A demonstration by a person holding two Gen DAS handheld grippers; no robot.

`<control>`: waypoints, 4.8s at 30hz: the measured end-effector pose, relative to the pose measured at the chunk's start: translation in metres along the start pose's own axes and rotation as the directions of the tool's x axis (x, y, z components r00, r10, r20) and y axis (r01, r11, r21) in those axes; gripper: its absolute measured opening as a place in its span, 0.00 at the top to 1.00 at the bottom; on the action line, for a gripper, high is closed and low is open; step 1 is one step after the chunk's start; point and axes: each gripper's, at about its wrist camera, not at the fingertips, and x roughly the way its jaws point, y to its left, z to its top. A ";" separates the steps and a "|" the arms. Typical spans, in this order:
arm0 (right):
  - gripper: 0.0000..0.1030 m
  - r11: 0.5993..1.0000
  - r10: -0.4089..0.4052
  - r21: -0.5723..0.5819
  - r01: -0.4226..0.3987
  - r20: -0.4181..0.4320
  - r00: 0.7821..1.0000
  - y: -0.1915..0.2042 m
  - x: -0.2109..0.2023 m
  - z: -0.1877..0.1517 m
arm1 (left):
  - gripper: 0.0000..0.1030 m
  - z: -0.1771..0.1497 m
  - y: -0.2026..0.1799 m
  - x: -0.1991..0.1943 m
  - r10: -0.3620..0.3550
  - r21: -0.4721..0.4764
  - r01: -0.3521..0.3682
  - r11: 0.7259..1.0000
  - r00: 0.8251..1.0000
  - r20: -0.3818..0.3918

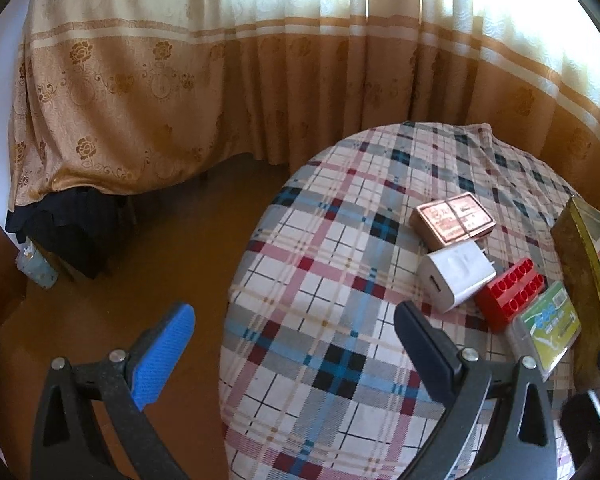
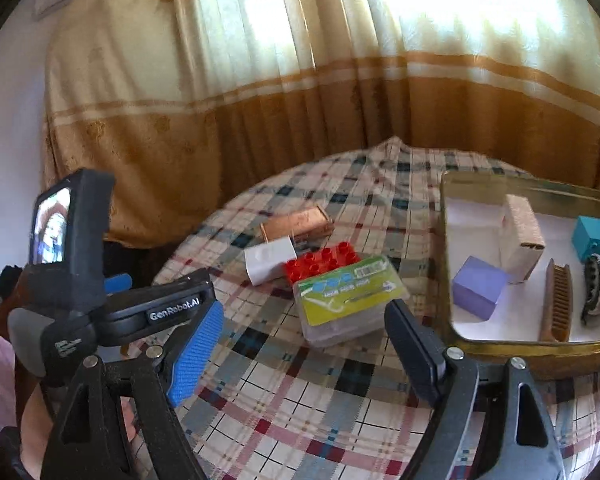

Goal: Organize rigid objects

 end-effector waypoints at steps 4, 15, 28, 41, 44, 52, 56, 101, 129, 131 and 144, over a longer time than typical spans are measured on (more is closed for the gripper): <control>0.18 0.996 -0.028 0.081 0.033 -0.068 0.997 -0.012 0.016 0.003 | 0.01 -0.001 0.002 0.001 -0.008 -0.006 0.008 1.000 1.000 -0.005; 0.17 0.988 -0.144 0.025 0.154 -0.230 0.962 -0.007 0.067 0.016 | 0.01 0.000 0.019 -0.005 0.004 -0.027 -0.004 1.000 1.000 0.000; 0.36 1.000 0.029 -0.003 -0.031 -0.249 0.968 -0.015 0.065 0.021 | 0.01 0.001 0.024 -0.008 -0.024 -0.041 0.024 0.999 1.000 0.002; 0.42 0.999 -0.007 -0.033 -0.002 -0.267 0.964 -0.018 0.064 0.020 | 0.01 0.002 -0.001 -0.014 -0.062 0.038 0.062 0.997 0.998 0.008; 0.44 0.998 -0.039 -0.059 0.024 -0.261 0.965 -0.014 0.067 0.022 | 0.01 0.003 -0.005 -0.017 -0.081 0.060 0.080 0.995 0.997 0.014; 0.45 0.999 -0.008 -0.042 0.005 -0.077 0.997 -0.024 0.031 0.030 | 0.03 0.004 -0.021 -0.024 -0.197 0.088 0.195 0.977 0.980 0.015; 0.45 0.997 -0.071 -0.008 0.072 0.061 0.996 -0.040 0.005 0.041 | 0.15 0.005 -0.042 -0.021 -0.269 0.114 0.270 0.956 0.963 -0.027; 0.45 0.980 -0.201 0.060 0.192 0.225 0.954 -0.064 -0.022 0.028 | 0.70 0.002 -0.108 -0.013 -0.292 0.162 0.289 0.943 0.956 -0.005; 0.45 0.966 -0.256 0.033 0.256 0.254 0.933 -0.056 -0.027 0.027 | 0.70 -0.008 -0.116 -0.040 -0.222 0.230 0.186 0.955 0.965 0.138; 0.45 0.966 -0.257 0.032 0.258 0.255 0.932 -0.056 -0.026 0.027 | 0.70 -0.007 -0.117 -0.040 -0.222 0.232 0.186 0.955 0.965 0.139; 0.45 0.966 -0.256 0.032 0.257 0.262 0.930 -0.056 -0.028 0.027 | 0.70 -0.008 -0.117 -0.041 -0.219 0.233 0.183 0.955 0.965 0.141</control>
